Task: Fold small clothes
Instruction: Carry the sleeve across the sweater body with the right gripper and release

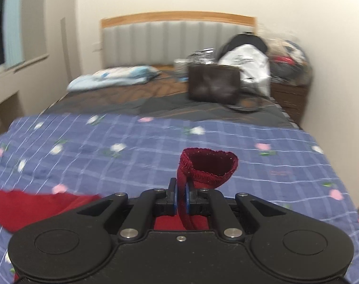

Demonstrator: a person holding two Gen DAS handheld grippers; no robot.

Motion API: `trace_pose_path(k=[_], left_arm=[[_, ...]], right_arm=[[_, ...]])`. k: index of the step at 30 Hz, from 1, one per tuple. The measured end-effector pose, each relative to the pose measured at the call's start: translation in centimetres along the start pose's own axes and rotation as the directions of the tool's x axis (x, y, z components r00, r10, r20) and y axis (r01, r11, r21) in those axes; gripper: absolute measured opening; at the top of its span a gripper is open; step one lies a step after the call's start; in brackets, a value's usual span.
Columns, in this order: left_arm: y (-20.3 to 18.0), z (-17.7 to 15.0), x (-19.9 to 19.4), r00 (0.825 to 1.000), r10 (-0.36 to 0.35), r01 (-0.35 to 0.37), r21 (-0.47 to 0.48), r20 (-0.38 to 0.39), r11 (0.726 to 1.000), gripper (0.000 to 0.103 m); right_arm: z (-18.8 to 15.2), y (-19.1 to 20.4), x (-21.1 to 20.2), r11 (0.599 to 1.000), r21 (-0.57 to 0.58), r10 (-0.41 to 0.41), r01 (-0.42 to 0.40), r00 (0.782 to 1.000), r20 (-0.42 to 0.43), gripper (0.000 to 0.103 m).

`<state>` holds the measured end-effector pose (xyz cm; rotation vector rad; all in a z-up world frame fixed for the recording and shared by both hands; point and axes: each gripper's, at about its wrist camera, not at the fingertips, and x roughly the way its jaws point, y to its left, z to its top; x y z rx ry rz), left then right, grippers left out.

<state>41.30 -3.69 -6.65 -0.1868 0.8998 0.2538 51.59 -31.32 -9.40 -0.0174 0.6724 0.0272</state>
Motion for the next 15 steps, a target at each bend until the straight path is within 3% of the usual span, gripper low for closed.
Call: trace_pose_path(k=[7,15], left_arm=[[5.5,-0.5,0.9,0.999,0.031,-0.033,-0.039,-0.04,0.999,0.103],[9.6,-1.3,1.3,0.997,0.039,-0.043,-0.058,-0.07,0.997,0.103]], right_arm=[[-4.2,10.1,3.8,0.99,-0.124,0.06,-0.075,0.991,-0.118,0.006],[-7.8,15.5,7.1,0.977,-0.194,0.038,-0.087,0.97,-0.24,0.008]])
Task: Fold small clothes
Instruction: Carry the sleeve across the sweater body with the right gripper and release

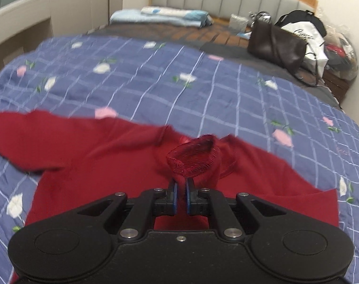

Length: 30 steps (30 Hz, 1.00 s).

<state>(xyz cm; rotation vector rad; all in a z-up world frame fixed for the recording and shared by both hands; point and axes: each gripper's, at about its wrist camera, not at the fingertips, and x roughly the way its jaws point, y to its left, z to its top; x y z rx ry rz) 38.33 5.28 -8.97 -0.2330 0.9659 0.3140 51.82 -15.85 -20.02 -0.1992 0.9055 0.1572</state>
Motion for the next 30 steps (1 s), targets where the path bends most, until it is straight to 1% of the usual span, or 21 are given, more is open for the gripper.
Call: trace_pose_path(k=[3,7,8,9,10,11,12,14,15,17,18,20,23,26,30], left_arm=[[1.1,0.2,0.4,1.0,0.007,-0.007,-0.011,-0.01,1.0,0.103],[2.9,1.0,1.4,1.0,0.019,-0.02,-0.048,-0.022,0.999,0.103],[3.5,1.3,1.8,0.999,0.024,-0.026,-0.062,-0.026,0.998,0.103],[4.0,1.5,2.1,0.999,0.029,-0.031,-0.077,-0.031,0.997,0.103],[4.5,1.9,2.5,0.999,0.033,-0.036,-0.093,-0.035,0.995,0.103],[5.2,2.3,3.0,0.999,0.038,-0.042,-0.115,-0.037,0.993,0.103],[5.8,2.6,3.5,0.998,0.042,-0.047,-0.131,-0.038,0.99,0.103],[7.2,3.4,4.7,0.998,0.052,-0.058,-0.158,-0.046,0.986,0.103],[7.9,3.9,5.4,0.997,0.058,-0.065,-0.169,-0.047,0.983,0.103],[9.4,4.8,7.0,0.996,0.081,-0.088,-0.19,-0.045,0.978,0.103],[10.2,5.3,7.9,0.995,0.091,-0.098,-0.198,-0.045,0.975,0.103],[11.9,6.3,10.0,0.993,0.113,-0.119,-0.212,-0.043,0.97,0.103],[14.6,7.7,13.6,0.985,0.164,-0.173,-0.25,-0.056,0.953,0.103],[17.2,8.9,16.9,0.977,0.201,-0.214,-0.301,-0.074,0.929,0.103],[21.0,10.5,20.6,0.97,0.223,-0.244,-0.411,-0.1,0.878,0.103]], right_arm=[[-0.6,1.2,1.1,0.999,-0.033,0.003,-0.004,0.999,-0.036,0.013],[-1.3,2.3,2.2,0.999,-0.047,0.021,-0.025,0.995,-0.097,0.023],[-1.3,2.6,2.2,0.998,-0.047,0.035,-0.041,0.993,-0.112,0.032],[-1.3,2.9,2.2,0.997,-0.053,0.043,-0.05,0.992,-0.123,0.037],[-1.3,3.2,2.1,0.996,-0.06,0.053,-0.062,0.99,-0.13,0.048],[-1.2,3.5,1.9,0.995,-0.063,0.064,-0.073,0.989,-0.133,0.056],[-1.1,3.8,1.7,0.994,-0.067,0.073,-0.083,0.988,-0.136,0.059],[-0.8,4.2,1.4,0.993,-0.068,0.087,-0.098,0.985,-0.149,0.072],[-0.6,4.4,1.2,0.992,-0.064,0.094,-0.104,0.984,-0.154,0.074],[-0.4,4.5,0.7,0.992,-0.048,0.105,-0.114,0.981,-0.162,0.082],[-0.4,4.5,0.4,0.992,-0.036,0.113,-0.121,0.98,-0.166,0.084],[-0.6,4.7,-0.4,0.99,-0.009,0.135,-0.139,0.976,-0.171,0.093],[-1.5,4.8,-1.6,0.986,0.031,0.166,-0.163,0.968,-0.187,0.098],[-2.7,5.0,-2.7,0.984,0.058,0.176,-0.168,0.962,-0.207,0.099],[-4.4,5.1,-4.0,0.982,0.107,0.175,-0.153,0.954,-0.244,0.1]])
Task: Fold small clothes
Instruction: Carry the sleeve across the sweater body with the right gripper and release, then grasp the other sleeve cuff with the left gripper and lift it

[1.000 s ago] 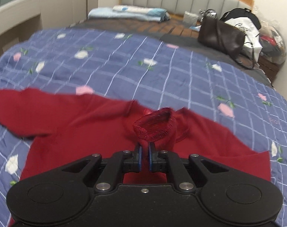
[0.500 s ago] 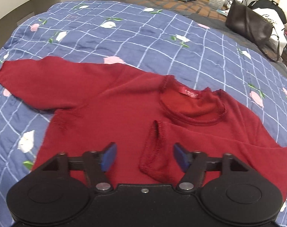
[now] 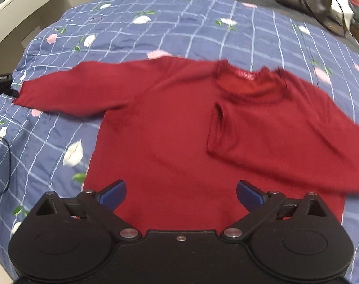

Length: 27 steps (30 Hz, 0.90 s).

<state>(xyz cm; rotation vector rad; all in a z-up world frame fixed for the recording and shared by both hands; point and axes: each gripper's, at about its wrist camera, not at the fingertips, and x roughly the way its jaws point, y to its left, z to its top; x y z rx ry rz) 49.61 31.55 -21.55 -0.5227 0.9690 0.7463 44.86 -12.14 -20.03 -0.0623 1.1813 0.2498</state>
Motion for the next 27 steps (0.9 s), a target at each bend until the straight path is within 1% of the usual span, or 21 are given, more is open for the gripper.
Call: trace_pose_path(k=[2,3,4,6,8,10,13,16,19,20,21,22,23,27], left_arm=[[0.8,1.2,1.9,1.0,0.011,-0.012,-0.058,-0.007,0.998,0.101],[1.1,1.6,2.6,1.0,0.016,-0.017,-0.085,-0.011,0.996,0.096],[1.4,2.0,3.3,1.0,0.014,-0.016,-0.115,-0.016,0.993,0.093],[2.1,2.8,4.5,1.0,-0.003,-0.003,-0.182,-0.03,0.983,0.085],[2.7,3.3,5.2,0.999,-0.015,0.008,-0.237,-0.028,0.971,0.079],[3.0,3.7,5.7,0.999,-0.025,0.018,-0.272,-0.021,0.962,0.078],[3.5,4.5,6.6,1.0,-0.022,0.014,-0.308,-0.022,0.951,0.073],[3.7,5.1,7.5,1.0,-0.004,-0.004,-0.32,-0.025,0.948,0.064],[3.5,5.6,8.0,1.0,0.014,-0.016,-0.295,-0.007,0.955,0.042],[3.5,5.7,8.0,1.0,0.017,-0.018,-0.287,-0.003,0.958,0.023],[3.4,5.7,8.0,1.0,0.013,-0.013,-0.283,-0.002,0.959,0.013],[3.4,5.8,7.9,1.0,0.002,-0.001,-0.286,0.004,0.958,0.01],[3.4,5.7,7.7,1.0,-0.008,0.013,-0.286,0.018,0.958,0.001],[3.1,5.7,5.9,0.994,-0.059,0.08,-0.269,0.087,0.96,0.0]], right_arm=[[-1.1,0.1,-0.3,1.0,0.022,-0.007,0.007,1.0,-0.019,0.101],[-1.7,0.0,-0.5,0.999,0.032,-0.014,0.015,1.0,-0.027,0.101],[-2.3,0.1,-0.6,0.999,0.041,-0.021,0.023,0.999,-0.034,0.101],[-3.4,0.1,-0.9,0.998,0.055,-0.038,0.041,0.998,-0.05,0.101],[-4.3,0.0,-1.0,0.997,0.066,-0.039,0.044,0.997,-0.071,0.101],[-5.0,0.1,-1.0,0.997,0.07,-0.036,0.042,0.995,-0.089,0.101],[-5.3,0.0,-1.0,0.996,0.08,-0.036,0.043,0.995,-0.09,0.101],[-5.4,-0.1,-0.9,0.995,0.095,-0.033,0.041,0.996,-0.087,0.101],[-5.7,-0.2,-0.8,0.994,0.1,-0.028,0.038,0.995,-0.093,0.101],[-5.8,-0.2,-0.8,0.994,0.101,-0.025,0.035,0.995,-0.095,0.101],[-5.9,-0.3,-0.8,0.994,0.105,-0.019,0.03,0.995,-0.098,0.101],[-6.1,-0.4,-0.8,0.994,0.109,-0.013,0.024,0.995,-0.102,0.101],[-6.2,-0.4,-0.8,0.993,0.115,-0.007,0.02,0.994,-0.108,0.101],[-6.3,-0.5,-1.0,0.992,0.124,0.003,0.012,0.993,-0.118,0.101]])
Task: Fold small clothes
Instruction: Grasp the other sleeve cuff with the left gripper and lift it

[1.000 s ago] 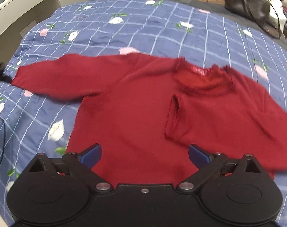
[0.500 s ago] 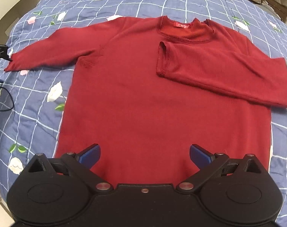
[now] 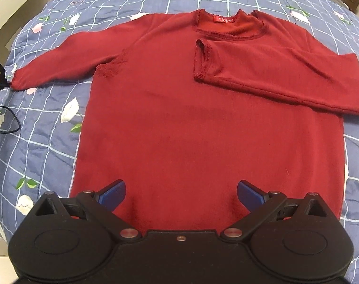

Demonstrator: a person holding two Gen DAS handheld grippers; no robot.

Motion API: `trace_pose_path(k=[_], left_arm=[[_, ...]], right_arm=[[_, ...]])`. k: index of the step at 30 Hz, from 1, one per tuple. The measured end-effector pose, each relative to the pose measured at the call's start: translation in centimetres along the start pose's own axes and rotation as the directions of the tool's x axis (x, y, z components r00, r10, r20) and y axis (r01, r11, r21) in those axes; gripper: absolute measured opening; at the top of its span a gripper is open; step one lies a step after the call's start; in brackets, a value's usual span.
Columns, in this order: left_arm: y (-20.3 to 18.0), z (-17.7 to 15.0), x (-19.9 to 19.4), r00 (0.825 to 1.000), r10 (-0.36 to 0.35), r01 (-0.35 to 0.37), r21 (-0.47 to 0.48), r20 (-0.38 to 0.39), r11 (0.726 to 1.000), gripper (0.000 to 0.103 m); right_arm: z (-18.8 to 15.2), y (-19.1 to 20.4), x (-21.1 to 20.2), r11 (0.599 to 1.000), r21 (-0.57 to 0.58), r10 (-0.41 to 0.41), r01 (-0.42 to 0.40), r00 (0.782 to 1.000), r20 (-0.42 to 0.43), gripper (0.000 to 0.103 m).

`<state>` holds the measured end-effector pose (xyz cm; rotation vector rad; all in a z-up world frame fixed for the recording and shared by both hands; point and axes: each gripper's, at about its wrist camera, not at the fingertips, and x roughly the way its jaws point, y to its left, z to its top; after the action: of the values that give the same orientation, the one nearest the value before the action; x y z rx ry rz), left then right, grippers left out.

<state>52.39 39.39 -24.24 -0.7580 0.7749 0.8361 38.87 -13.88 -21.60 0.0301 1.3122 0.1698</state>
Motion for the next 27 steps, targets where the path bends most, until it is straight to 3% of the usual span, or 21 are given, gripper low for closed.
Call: trace_pose_path(k=[4,8,13,22,27], left_arm=[[-1.5,-0.3,-2.4,0.997,-0.05,0.043,0.104,0.06,0.994,0.0],[-4.1,-1.1,-5.9,0.987,-0.096,0.063,0.233,0.13,0.97,0.0],[-7.9,-2.8,-11.0,0.958,-0.218,0.138,0.363,0.189,0.921,0.0],[-15.5,-9.7,-20.9,0.874,-0.456,0.311,0.527,0.169,0.791,0.0],[-19.9,-16.2,-25.5,0.824,-0.558,0.392,0.616,0.094,0.683,0.0]], right_arm=[[0.2,0.1,-0.2,1.0,-0.003,0.013,-0.013,1.0,0.004,0.101],[0.7,0.0,-0.6,1.0,-0.003,0.029,-0.029,0.999,0.024,0.101],[1.1,-0.5,-0.9,0.999,0.018,0.043,-0.044,0.998,0.05,0.101],[1.1,-3.3,-2.5,0.995,0.078,0.046,-0.054,0.993,0.112,0.1],[-0.1,-6.3,-3.5,0.991,0.125,0.029,-0.045,0.991,0.127,0.1]])
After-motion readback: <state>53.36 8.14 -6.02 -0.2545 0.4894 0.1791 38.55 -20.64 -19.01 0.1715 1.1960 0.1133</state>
